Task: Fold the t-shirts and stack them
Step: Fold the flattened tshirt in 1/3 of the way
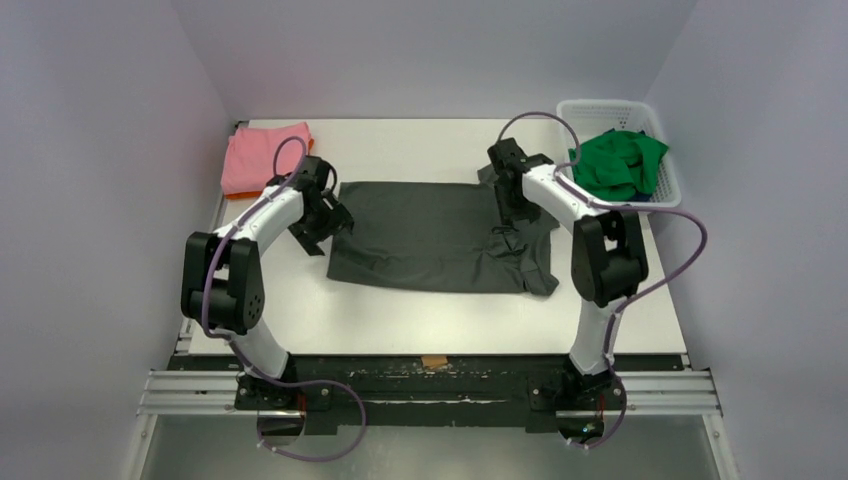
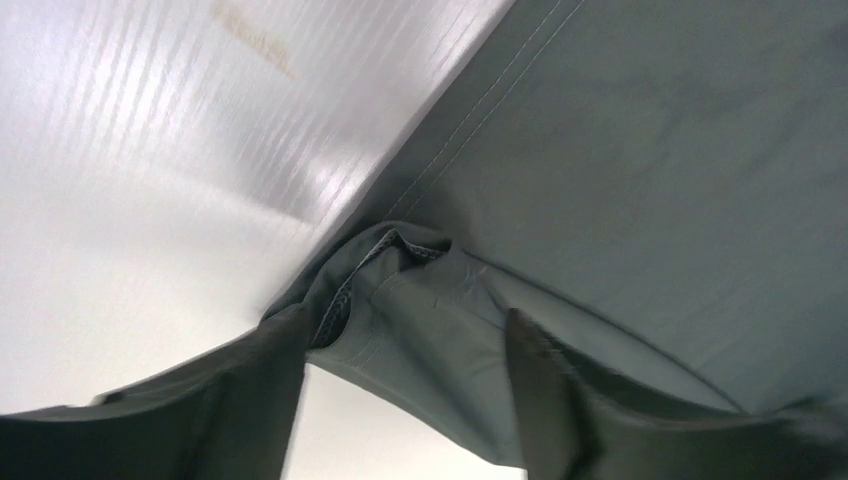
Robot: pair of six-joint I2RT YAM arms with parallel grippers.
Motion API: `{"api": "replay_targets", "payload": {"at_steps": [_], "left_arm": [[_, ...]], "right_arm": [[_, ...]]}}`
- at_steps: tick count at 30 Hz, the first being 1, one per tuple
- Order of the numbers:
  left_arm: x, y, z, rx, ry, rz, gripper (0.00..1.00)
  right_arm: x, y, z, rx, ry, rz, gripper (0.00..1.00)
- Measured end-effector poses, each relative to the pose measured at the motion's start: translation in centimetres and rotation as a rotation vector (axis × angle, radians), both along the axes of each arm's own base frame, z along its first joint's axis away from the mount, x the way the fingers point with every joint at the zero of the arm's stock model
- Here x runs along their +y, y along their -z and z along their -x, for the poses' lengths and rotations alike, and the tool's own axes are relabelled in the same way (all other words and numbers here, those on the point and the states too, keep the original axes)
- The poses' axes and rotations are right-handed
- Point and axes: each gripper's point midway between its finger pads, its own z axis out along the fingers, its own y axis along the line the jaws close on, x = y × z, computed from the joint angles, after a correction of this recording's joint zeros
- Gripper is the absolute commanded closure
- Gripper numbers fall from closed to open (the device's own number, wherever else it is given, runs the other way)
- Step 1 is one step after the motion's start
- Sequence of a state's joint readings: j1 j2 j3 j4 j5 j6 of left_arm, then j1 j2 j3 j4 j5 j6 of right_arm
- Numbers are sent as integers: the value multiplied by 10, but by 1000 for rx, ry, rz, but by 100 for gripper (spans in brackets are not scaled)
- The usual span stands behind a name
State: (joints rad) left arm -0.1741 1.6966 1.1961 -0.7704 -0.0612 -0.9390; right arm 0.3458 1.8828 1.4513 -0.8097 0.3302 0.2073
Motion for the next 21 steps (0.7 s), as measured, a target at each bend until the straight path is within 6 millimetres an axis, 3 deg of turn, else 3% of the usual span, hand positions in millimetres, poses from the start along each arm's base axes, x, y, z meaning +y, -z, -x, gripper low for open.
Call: {"api": "replay_targets", "payload": {"at_steps": [4,8,11,15,18,21], "left_arm": [[6,-15,-10,-26,1,-29,6],[9,-32,-9,-70,2,-43,3],[6,-45,-1,-117,36,-19,2],[-16,-45,14,-147,136,41,1],[-45,-25,25,-120,242,109,1],[-60,0,33,-55,287,153,1]], "right_arm": [[-23,-13,-47,-69,10,177,47],[-33,-36,-49,-143,59,190,46],[-33,-48,-13,-193,92,84,47],[-31,-41,57,-199,123,-75,49],[-28,-24,97,-154,130,-151,50],[-26,-1,122,-84,134,-177,52]]}}
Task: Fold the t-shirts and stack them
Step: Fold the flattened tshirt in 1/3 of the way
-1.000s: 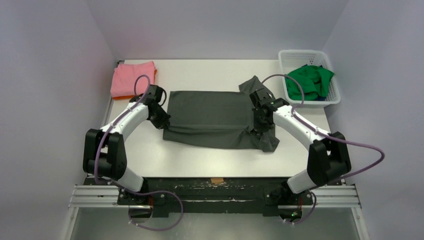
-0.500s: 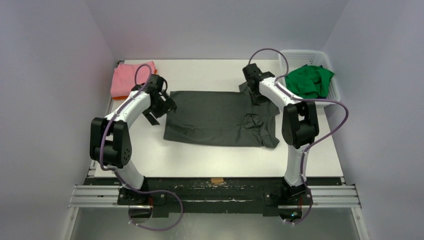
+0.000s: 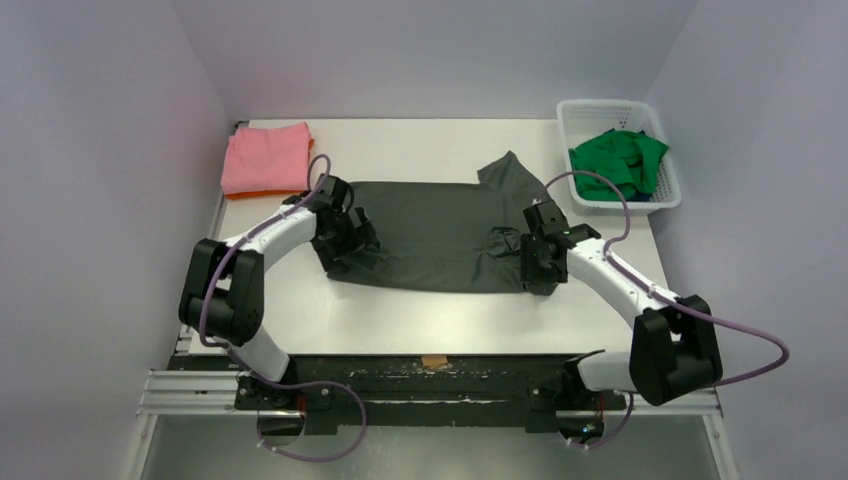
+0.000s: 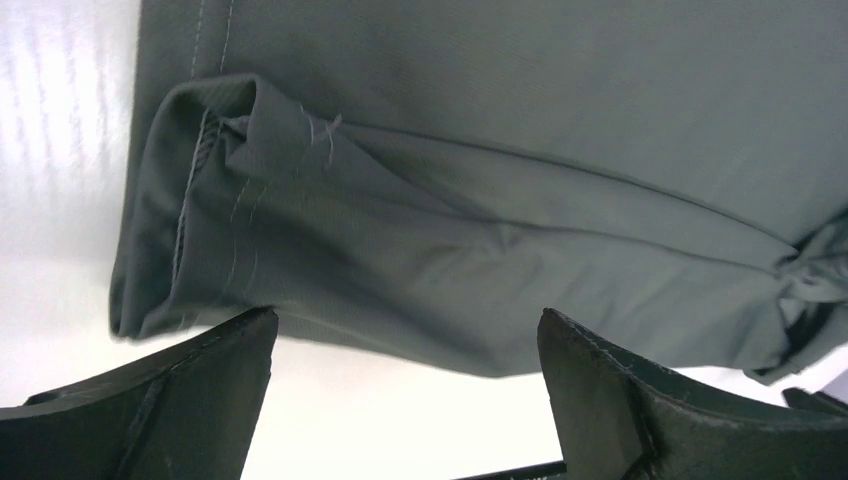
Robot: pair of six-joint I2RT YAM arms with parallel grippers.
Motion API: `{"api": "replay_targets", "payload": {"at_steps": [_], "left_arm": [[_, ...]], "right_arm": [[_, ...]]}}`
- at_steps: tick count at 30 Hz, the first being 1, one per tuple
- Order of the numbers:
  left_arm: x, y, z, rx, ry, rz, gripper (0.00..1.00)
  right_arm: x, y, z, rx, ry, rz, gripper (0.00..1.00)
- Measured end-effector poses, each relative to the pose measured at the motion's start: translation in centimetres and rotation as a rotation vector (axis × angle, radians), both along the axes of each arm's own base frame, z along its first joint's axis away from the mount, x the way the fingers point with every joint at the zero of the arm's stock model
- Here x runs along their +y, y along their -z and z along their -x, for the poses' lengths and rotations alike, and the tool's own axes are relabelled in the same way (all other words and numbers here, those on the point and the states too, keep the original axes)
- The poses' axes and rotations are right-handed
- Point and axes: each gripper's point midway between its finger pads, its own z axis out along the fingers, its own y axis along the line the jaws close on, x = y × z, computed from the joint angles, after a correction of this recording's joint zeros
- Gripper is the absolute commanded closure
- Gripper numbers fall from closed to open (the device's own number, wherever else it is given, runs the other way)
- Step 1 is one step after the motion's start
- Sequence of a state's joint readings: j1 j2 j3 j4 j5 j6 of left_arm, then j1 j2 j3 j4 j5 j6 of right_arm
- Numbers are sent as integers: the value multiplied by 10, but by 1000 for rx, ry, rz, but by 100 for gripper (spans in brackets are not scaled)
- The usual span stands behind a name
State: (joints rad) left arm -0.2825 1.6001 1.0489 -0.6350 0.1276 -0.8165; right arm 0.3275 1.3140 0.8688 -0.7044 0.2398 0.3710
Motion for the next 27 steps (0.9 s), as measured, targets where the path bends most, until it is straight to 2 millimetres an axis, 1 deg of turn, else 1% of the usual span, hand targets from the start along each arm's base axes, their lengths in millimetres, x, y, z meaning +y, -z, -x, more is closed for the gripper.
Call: {"api": "replay_targets", "payload": {"at_steps": [2,4,7,9,10,11,13,14,16,19,24,25,26,27], "left_arm": [[-3,17,0,44,7,3,1],[-2,29,0,68,6,-1,1],[0,30,-3,72,1,18,1],[2,30,-5,79,-11,33,1],[3,29,-5,80,-15,39,1],[5,30,-6,80,-18,43,1],[5,29,-6,81,-17,49,1],[5,29,-6,81,-17,51,1],[5,30,-6,82,-14,52,1],[5,30,-6,81,-8,52,1],[5,30,-6,86,-6,56,1],[5,30,-6,87,-4,56,1],[5,30,-6,90,-1,58,1],[5,30,-6,91,1,59,2]], "right_arm": [[1,17,14,69,-1,-7,52],[3,28,17,113,0,-10,53],[5,45,18,166,20,-5,57],[1,55,20,203,54,24,62],[-1,55,19,213,71,34,69],[-4,52,16,206,94,58,78],[-16,45,8,186,145,117,92],[-22,40,4,172,168,144,96],[-31,30,-2,151,197,185,99],[-42,18,-8,136,181,243,100],[-58,8,-7,177,89,354,100],[-59,7,-8,183,61,369,98],[-60,6,-9,186,31,379,92],[-60,6,-11,190,-3,386,83]]}}
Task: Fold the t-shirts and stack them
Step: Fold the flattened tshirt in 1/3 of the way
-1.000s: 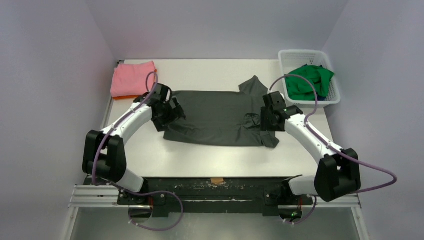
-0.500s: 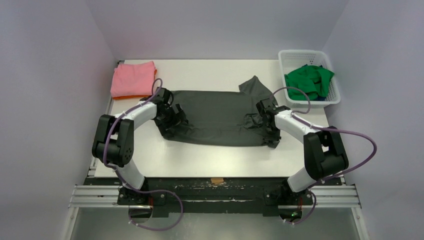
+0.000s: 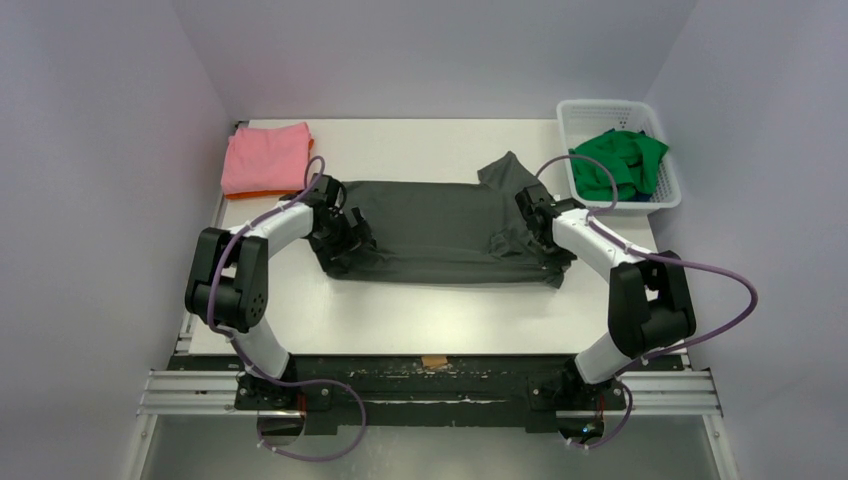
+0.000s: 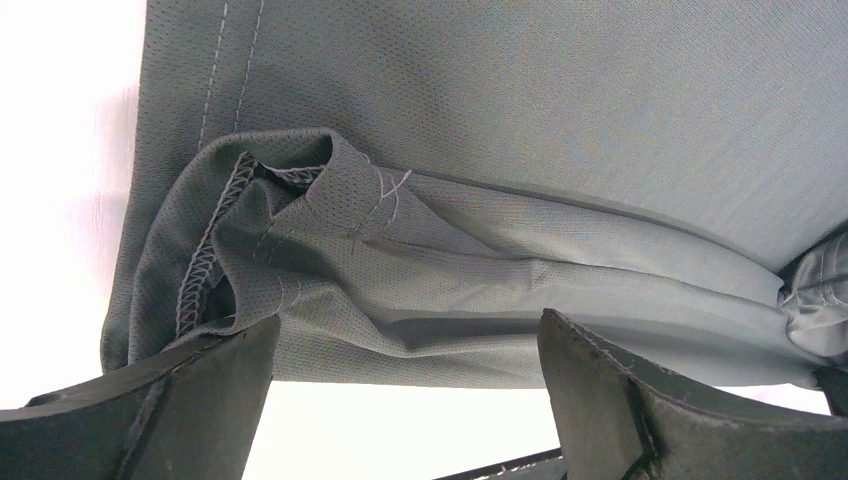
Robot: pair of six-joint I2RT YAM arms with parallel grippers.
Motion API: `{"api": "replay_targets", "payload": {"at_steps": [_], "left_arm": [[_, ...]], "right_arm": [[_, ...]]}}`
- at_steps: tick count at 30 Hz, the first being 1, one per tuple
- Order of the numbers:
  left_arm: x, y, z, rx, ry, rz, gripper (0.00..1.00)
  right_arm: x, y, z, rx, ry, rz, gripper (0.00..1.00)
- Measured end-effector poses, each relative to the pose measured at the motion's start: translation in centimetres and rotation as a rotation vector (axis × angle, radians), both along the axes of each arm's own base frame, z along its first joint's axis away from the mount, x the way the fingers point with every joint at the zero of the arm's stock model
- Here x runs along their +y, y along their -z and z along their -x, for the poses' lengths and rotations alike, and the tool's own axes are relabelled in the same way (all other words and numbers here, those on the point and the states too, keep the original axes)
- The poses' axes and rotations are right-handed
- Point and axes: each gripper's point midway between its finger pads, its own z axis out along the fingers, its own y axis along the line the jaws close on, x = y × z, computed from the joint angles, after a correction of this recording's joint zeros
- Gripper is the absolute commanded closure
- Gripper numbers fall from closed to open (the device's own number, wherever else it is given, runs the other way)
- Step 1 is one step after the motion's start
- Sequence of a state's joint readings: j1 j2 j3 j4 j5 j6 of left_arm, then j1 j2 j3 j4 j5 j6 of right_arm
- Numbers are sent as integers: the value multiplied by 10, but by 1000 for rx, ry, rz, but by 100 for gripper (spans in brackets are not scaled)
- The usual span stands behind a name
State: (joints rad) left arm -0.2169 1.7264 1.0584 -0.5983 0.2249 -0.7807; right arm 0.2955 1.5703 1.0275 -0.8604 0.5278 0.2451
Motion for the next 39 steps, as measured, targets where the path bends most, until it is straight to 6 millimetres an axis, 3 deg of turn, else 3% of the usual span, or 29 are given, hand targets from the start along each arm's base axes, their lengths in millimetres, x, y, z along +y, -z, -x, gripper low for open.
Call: {"api": "replay_targets", "payload": {"at_steps": [2,5,10,13,16,20,24,28,31,36,39], "left_arm": [[0,0,0,1,3,2,2],[0,0,1,0,12,3,2],[0,0,1,-1,16,3,2],[0,0,1,0,17,3,2],[0,0,1,0,17,3,2],[0,0,1,1,18,2,2],[0,0,1,2,19,2,1],[0,0,1,2,19,2,1],[0,0,1,2,19,2,1],[0,-1,1,1,18,2,1],[0,-1,1,1,18,2,1]], "right_arm": [[3,1,-3,22,-65,-14,71],[3,1,-3,48,-118,-13,62],[-24,-8,-1,39,-55,132,43],[-40,-22,0,-12,44,220,42],[-40,-33,-4,-101,112,200,43],[-10,-44,-10,-293,99,-64,43],[23,-68,-4,-449,19,-313,43],[38,-81,0,-531,30,-439,60],[44,-65,5,-508,121,-492,69],[45,4,38,-387,308,-518,72],[40,28,51,-357,377,-499,72]]}}
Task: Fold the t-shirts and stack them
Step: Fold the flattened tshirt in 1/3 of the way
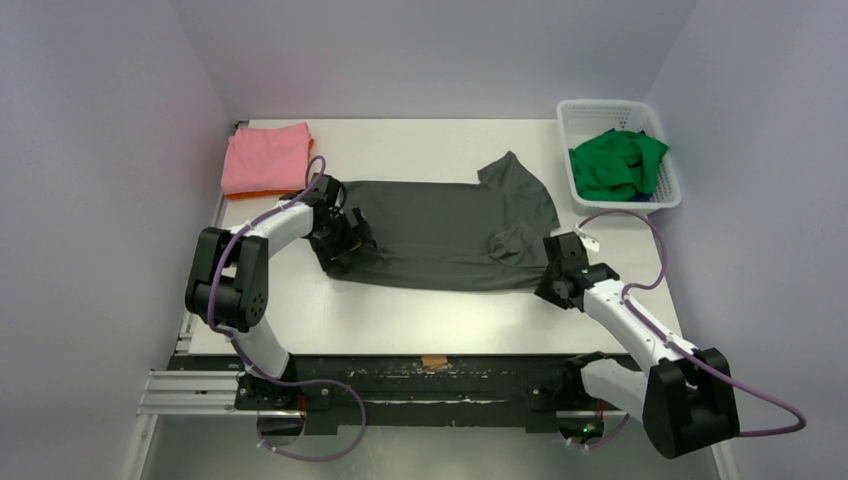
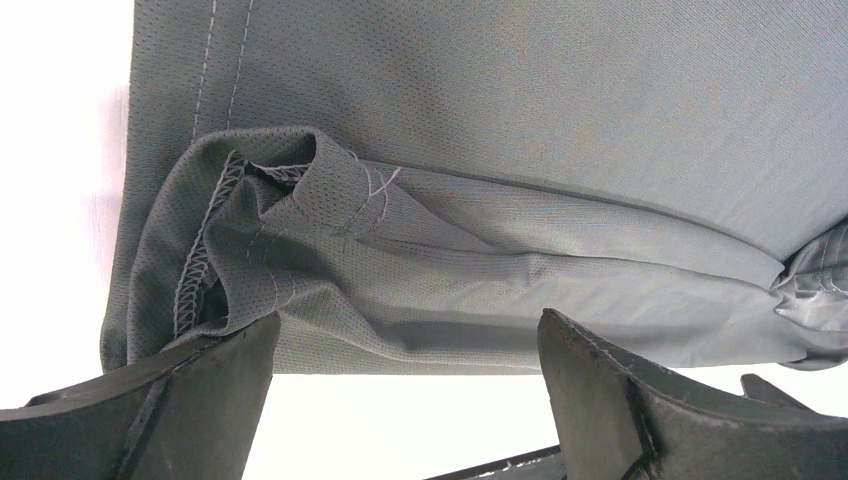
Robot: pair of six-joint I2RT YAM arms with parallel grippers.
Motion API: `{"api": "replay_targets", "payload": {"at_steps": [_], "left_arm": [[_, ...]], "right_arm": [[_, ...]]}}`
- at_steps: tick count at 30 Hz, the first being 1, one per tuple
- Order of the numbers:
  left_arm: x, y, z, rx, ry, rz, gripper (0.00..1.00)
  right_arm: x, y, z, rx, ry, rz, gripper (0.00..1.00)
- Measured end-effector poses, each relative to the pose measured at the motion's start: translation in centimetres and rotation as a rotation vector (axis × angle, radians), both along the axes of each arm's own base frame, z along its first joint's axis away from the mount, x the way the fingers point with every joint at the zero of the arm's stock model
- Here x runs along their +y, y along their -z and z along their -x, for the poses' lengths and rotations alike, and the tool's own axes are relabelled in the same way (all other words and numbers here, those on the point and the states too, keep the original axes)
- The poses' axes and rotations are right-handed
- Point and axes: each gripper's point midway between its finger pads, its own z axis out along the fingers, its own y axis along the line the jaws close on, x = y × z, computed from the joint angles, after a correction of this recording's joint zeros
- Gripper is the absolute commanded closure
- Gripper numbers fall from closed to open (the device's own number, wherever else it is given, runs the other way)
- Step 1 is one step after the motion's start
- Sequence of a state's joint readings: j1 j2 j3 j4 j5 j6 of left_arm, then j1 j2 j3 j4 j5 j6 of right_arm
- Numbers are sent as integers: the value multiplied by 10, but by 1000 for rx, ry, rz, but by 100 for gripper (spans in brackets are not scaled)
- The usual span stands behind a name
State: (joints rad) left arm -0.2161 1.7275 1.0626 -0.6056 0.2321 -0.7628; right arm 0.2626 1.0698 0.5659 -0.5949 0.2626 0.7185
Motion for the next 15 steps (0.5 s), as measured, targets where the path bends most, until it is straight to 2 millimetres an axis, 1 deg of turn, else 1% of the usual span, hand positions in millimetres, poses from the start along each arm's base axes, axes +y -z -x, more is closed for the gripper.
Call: {"api": "replay_targets", "payload": {"at_steps": [2,5,9,12,15], "left_arm": [[0,0,0,0,0,0,1],[0,0,0,0,0,0,1],[0,0,0,0,0,1,1],[0,0,0,0,0,1,1],[0,0,0,0,0,1,2]], "right_arm": [[0,4,-5,-14,27,-3,71],[4,8,-22,-53,57,-21,71],[4,15,-36,-77,90,-19,71],[-3,16,-39,-88,126,12,71],[-15,14,-39,-104,171,67,72]]}}
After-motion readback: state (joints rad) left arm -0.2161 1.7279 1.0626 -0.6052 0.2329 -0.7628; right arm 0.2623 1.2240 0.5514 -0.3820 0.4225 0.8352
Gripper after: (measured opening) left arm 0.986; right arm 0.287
